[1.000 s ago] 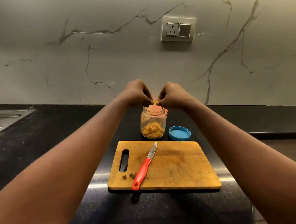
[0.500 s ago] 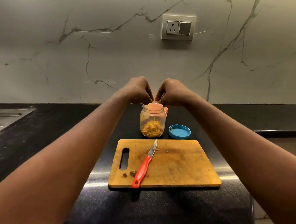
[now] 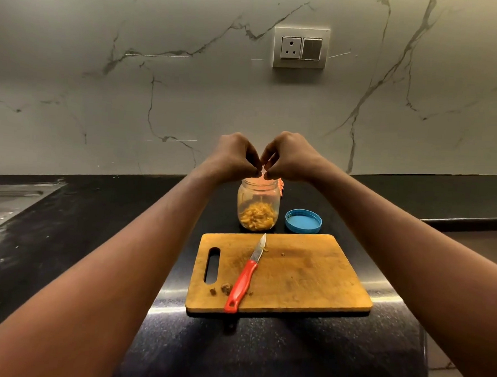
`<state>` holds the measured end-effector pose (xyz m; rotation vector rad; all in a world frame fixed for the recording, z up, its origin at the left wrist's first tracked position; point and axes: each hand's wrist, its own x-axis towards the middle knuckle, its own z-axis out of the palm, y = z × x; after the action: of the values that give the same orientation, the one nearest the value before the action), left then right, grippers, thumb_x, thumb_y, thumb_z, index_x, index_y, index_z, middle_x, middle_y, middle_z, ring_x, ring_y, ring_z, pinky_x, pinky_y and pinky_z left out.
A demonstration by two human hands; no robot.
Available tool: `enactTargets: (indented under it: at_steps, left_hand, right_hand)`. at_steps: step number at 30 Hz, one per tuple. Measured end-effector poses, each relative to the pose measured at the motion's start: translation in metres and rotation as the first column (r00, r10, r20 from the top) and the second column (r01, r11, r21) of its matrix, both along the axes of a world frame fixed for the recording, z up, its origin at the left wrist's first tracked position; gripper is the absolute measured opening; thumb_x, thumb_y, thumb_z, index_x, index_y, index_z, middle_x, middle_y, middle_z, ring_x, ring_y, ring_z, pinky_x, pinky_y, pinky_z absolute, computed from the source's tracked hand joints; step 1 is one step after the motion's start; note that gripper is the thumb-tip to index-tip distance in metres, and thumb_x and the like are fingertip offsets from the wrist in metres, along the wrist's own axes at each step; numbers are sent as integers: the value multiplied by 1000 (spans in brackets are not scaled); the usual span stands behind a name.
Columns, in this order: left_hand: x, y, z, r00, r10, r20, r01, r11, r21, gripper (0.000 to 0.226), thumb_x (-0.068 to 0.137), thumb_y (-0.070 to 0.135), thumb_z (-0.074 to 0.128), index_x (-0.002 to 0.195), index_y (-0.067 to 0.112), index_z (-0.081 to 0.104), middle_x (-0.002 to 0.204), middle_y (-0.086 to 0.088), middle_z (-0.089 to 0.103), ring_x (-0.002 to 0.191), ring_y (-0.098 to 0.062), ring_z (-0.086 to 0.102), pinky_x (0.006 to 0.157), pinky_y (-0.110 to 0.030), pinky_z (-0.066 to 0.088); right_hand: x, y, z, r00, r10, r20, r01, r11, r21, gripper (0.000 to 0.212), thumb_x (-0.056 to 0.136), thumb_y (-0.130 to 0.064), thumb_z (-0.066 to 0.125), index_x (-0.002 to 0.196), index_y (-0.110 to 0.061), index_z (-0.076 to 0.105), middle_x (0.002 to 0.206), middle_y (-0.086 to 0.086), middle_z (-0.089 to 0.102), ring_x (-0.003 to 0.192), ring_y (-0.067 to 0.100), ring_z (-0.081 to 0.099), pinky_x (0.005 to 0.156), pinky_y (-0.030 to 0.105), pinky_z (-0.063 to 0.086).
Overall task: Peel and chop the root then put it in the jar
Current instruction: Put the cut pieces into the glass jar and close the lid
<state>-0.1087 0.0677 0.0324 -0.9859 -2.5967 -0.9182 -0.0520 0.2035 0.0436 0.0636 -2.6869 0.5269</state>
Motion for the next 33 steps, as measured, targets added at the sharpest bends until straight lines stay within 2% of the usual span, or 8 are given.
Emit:
enactTargets:
  at_steps: [5, 11, 13, 15, 17, 19, 27, 33]
  left_hand:
    - [10, -8, -5, 997, -7, -83, 13, 998, 67, 11, 74, 15, 83, 81, 13, 74, 78, 1, 69, 71, -8, 66, 63, -18, 54]
    - [37, -24, -25, 982, -148, -115, 160, 982, 100, 10, 79, 13, 79, 86, 12, 72, 82, 2, 69, 73, -5, 67, 67, -16, 55]
    - [45, -29, -36, 978, -209, -15, 210, 976, 58, 11, 80, 11, 77, 90, 12, 73, 86, 3, 71, 78, -5, 68, 73, -19, 57]
    - [50, -31, -48, 971, -218, 99, 223, 974, -43, 14, 80, 14, 77, 94, 15, 73, 91, 5, 70, 84, -6, 68, 76, -21, 58]
    - [54, -32, -59, 964, -192, 185, 226, 956, -184, 17, 82, 20, 76, 98, 20, 73, 94, 7, 69, 85, -5, 66, 74, -21, 56]
    - [57, -31, -67, 955, -178, 239, 243, 929, -281, 20, 83, 25, 75, 103, 24, 73, 96, 7, 68, 86, -5, 63, 71, -19, 51]
    - [65, -23, -76, 960, -185, 210, 245, 917, -313, 15, 86, 23, 72, 101, 25, 76, 91, 10, 65, 81, -5, 57, 63, -13, 40]
    - [70, -18, -81, 973, -179, 142, 215, 929, -301, 10, 88, 18, 70, 97, 21, 73, 91, 9, 64, 83, -7, 59, 67, -12, 44]
  right_hand:
    - [7, 4, -4, 995, 25, -98, -26, 1000, -11, 22, 75, 1, 71, 95, -9, 73, 93, 5, 72, 80, 12, 66, 73, 23, 57]
    - [53, 7, -17, 979, 88, -186, -93, 996, -17, 18, 79, -7, 71, 97, -8, 72, 89, 3, 71, 76, 9, 65, 70, 15, 53]
    - [70, 5, -25, 988, 113, -107, -118, 992, -44, 16, 79, -8, 71, 95, -10, 71, 88, 1, 71, 77, 8, 66, 72, 18, 55]
    - [83, 2, -35, 992, 101, 73, -96, 993, -68, 14, 78, -8, 72, 92, -13, 71, 88, -2, 70, 80, 8, 66, 75, 23, 57]
    - [90, -3, -48, 962, 67, 263, -64, 998, -22, 14, 78, -11, 73, 91, -15, 71, 87, -5, 68, 79, 7, 66, 73, 24, 58]
    - [93, -6, -60, 938, 36, 345, -48, 999, 25, 13, 79, -15, 73, 92, -16, 72, 89, -7, 66, 80, 6, 63, 71, 21, 56]
    - [95, -13, -74, 938, -39, 345, 25, 999, 45, 10, 80, -13, 71, 89, -17, 74, 84, -7, 65, 77, 5, 59, 70, 19, 50]
    - [96, -17, -78, 956, -72, 285, 51, 995, 80, 11, 80, -9, 69, 89, -16, 70, 84, -4, 64, 79, 9, 59, 76, 21, 51]
